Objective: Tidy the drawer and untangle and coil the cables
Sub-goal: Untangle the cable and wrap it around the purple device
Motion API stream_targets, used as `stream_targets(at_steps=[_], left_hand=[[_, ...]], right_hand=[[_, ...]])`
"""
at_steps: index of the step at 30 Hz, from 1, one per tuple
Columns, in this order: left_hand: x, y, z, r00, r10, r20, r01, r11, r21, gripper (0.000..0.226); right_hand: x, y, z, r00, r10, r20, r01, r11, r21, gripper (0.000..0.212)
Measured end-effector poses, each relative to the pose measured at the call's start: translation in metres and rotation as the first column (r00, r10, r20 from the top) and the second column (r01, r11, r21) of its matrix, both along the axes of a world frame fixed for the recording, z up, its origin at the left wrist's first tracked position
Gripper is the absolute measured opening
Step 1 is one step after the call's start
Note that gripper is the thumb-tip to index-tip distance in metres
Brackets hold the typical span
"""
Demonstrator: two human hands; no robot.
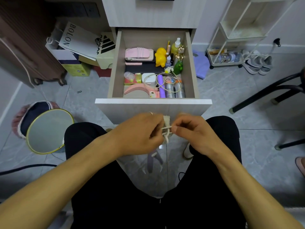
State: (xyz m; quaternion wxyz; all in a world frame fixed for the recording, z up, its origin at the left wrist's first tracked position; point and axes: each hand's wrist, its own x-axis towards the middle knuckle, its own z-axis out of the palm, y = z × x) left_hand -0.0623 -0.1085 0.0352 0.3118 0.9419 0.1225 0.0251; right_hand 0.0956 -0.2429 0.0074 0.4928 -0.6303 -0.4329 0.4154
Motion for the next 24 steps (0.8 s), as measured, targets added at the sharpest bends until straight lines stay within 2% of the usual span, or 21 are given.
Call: stream_targets(at_steps=[2,4,6,7,9,12,13,15,17,20,24], left_hand=[[-0.003,0.0,-0.006,0.998,-0.049,-0.033,0.054,0.981,0.185,0.018],[-0.003,-0.003,-0.012,1.0,-0.028,-0.001,0.027,0.955,0.295,0.017],[-0.001,-0.008,-0.016,0.997,0.054,0.053,-0.063,0.978,0.2,0.016],[0.0,-0.011,-0.019,0.991,0.104,0.09,-0.112,0.99,0.086,0.017],[0.001,-0.019,-0.027,0.967,0.198,0.162,-0.179,0.976,-0.127,0.018],[0.004,-0.027,-0.034,0.942,0.267,0.203,-0.209,0.94,-0.269,0.02],[0.004,-0.029,-0.035,0.939,0.28,0.201,-0.215,0.932,-0.292,0.02],[0.002,-0.029,-0.036,0.94,0.285,0.189,-0.223,0.929,-0.296,0.021],[-0.002,-0.029,-0.038,0.946,0.276,0.17,-0.223,0.935,-0.277,0.022],[-0.005,-0.033,-0.037,0.953,0.269,0.138,-0.228,0.94,-0.252,0.021],[0.0,-0.037,-0.032,0.957,0.269,0.105,-0.242,0.945,-0.22,0.016]], right_hand=[[0.001,0.002,0.006,0.938,0.115,0.326,-0.106,0.993,-0.044,0.01],[0.0,0.005,0.012,0.813,0.185,0.553,-0.177,0.982,-0.067,0.008],[0.001,0.008,0.014,0.739,0.22,0.637,-0.206,0.974,-0.098,0.011],[0.002,0.008,0.013,0.74,0.216,0.638,-0.196,0.975,-0.103,0.012],[0.0,0.009,0.007,0.812,0.147,0.565,-0.133,0.989,-0.067,0.013],[-0.013,0.009,-0.002,0.948,-0.072,0.309,0.077,0.997,-0.003,0.009],[-0.018,0.009,-0.004,0.963,-0.119,0.242,0.125,0.992,-0.01,0.009],[-0.022,0.007,-0.01,0.971,-0.129,0.204,0.139,0.99,-0.038,0.01],[-0.02,0.006,-0.014,0.983,-0.066,0.172,0.082,0.992,-0.092,0.013],[-0.012,0.003,-0.014,1.0,-0.007,0.004,0.007,0.991,-0.136,0.013],[-0.01,-0.004,-0.009,0.996,-0.081,0.035,0.083,0.994,-0.071,0.015]])
